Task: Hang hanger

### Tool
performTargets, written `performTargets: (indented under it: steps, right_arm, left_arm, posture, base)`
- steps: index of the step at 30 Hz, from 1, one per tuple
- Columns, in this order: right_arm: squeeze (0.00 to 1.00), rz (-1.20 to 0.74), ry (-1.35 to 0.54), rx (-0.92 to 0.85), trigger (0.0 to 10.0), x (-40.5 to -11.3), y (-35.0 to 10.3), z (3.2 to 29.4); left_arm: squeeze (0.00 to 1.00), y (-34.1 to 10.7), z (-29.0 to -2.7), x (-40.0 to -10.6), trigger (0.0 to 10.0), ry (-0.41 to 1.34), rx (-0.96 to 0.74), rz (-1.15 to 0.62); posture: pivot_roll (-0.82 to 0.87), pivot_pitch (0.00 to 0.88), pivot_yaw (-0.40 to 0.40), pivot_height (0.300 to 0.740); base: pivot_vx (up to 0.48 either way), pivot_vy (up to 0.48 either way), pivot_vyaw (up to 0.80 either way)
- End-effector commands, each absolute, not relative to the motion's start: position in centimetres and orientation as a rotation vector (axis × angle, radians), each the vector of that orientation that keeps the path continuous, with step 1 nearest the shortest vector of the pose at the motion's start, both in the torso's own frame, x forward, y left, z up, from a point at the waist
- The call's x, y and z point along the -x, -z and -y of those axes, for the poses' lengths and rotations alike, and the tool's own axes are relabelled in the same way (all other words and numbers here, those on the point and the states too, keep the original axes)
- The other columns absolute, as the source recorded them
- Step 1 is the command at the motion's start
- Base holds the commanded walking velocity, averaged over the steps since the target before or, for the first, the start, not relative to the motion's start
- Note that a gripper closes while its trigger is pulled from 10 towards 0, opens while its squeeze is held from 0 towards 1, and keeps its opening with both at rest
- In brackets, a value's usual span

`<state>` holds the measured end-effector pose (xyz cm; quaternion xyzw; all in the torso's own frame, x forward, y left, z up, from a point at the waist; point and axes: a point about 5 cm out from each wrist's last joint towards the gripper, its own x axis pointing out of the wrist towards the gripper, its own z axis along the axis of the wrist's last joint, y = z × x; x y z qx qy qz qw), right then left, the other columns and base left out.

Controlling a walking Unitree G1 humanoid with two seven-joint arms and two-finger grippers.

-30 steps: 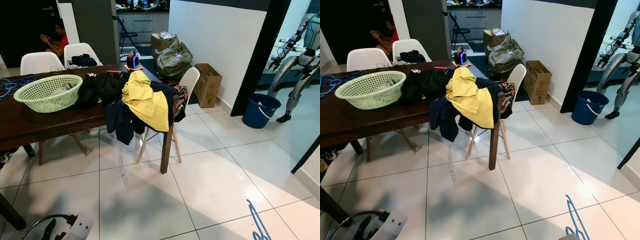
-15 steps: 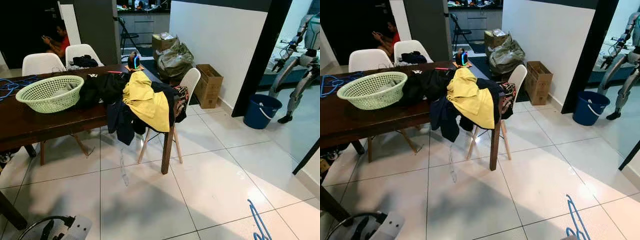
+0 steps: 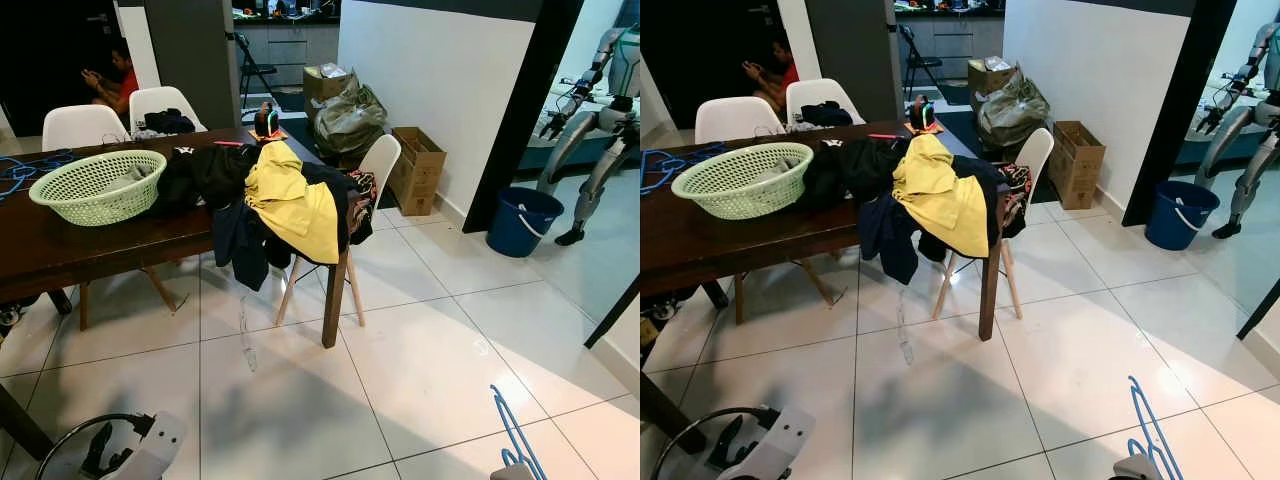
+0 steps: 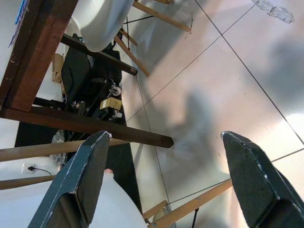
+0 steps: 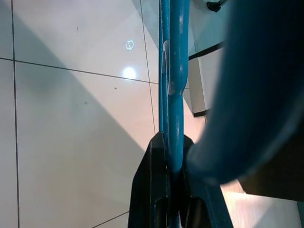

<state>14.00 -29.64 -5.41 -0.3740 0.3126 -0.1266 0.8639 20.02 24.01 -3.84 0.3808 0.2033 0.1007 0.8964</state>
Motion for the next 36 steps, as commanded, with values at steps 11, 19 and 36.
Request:
performTargets:
  steps: [11,19,36]
  right_arm:
    - [0.0,-0.671,0.277,0.781,10.0,-13.0,5.6,29.9]
    - [0.0,-0.672,0.276,0.78,10.0,-13.5,5.5,29.9]
    - [0.0,-0.672,0.273,0.776,10.0,-15.2,5.2,29.7]
  left_arm:
    - [0.0,4.4,-24.0,-18.8,10.0,-0.199,-0.797,-0.443]
    - [0.0,4.3,-23.9,-19.3,10.0,-0.198,-0.796,-0.446]
    - [0.0,3.9,-23.6,-21.1,10.0,-0.194,-0.796,-0.46]
  posture:
    - [0.01,0.0,-0.02,0.74]
    - [0.01,0.0,-0.022,0.74]
    - [0.02,0.0,-0.027,0.74]
  base:
    - [0.0,0.0,0.0]
    - [0.0,0.0,0.0]
    - [0.0,0.0,0.0]
